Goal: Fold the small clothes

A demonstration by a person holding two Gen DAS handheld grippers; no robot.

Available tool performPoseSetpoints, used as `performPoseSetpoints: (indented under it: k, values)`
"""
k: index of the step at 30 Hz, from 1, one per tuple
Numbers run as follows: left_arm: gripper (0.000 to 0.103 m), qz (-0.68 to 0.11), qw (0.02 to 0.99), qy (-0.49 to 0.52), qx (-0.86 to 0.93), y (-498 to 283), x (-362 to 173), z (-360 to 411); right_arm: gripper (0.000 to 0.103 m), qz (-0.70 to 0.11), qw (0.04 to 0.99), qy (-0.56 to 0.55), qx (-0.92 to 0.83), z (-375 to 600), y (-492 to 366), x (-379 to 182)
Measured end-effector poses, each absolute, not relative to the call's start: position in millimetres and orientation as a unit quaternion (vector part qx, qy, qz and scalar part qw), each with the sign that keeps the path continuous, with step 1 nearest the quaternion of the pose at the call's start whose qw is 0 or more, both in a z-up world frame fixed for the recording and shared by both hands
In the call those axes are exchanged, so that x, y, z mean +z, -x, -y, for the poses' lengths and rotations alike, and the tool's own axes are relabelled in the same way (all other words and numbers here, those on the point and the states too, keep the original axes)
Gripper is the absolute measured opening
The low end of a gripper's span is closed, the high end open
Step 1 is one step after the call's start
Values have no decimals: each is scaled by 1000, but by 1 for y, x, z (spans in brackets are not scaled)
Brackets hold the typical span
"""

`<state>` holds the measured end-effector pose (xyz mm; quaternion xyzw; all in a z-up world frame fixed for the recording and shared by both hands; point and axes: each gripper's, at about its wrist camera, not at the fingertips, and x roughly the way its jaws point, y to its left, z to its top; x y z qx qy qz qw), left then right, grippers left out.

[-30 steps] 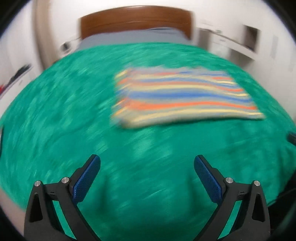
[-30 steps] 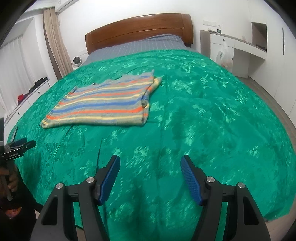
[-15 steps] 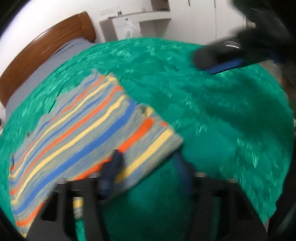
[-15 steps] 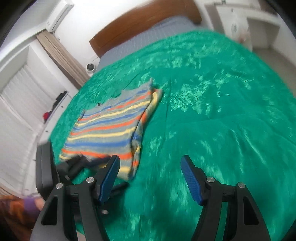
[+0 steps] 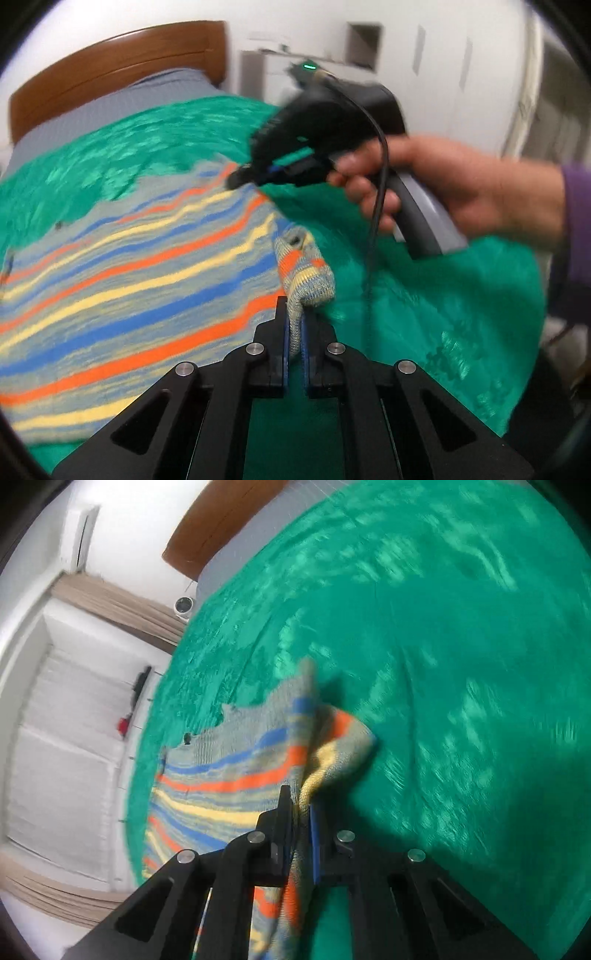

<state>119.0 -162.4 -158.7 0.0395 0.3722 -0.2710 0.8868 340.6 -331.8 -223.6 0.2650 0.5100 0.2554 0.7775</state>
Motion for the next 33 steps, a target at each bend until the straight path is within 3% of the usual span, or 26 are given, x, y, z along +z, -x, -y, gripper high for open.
performPoseSetpoints:
  k: [9,19,23,25,26,33]
  values:
    - [3,-348,917,91,-175,-99,-132,26,8,-462,798,-157,354,187,-334,-124]
    - [5,-385,906,166,-54,-91,-163,-86,9,-506,763,-89,392,5,-344,-170]
    - [25,-413,895,164,-27,-89,-177,-103,33,-519,716,-170,435,-12,-344,-193]
    - [58,-406,899,163,-19,-82,-172,-108,34,-510,710,-196,444,-4,-343,-190]
    - [64,-393,905,163,-19,-77,-167,-111,34,-502,719,-191,441,5,-340,-185]
    - [70,-392,909,138,-25,-117,-155,-104,34,-463,793,-30,394,71,-285,-147]
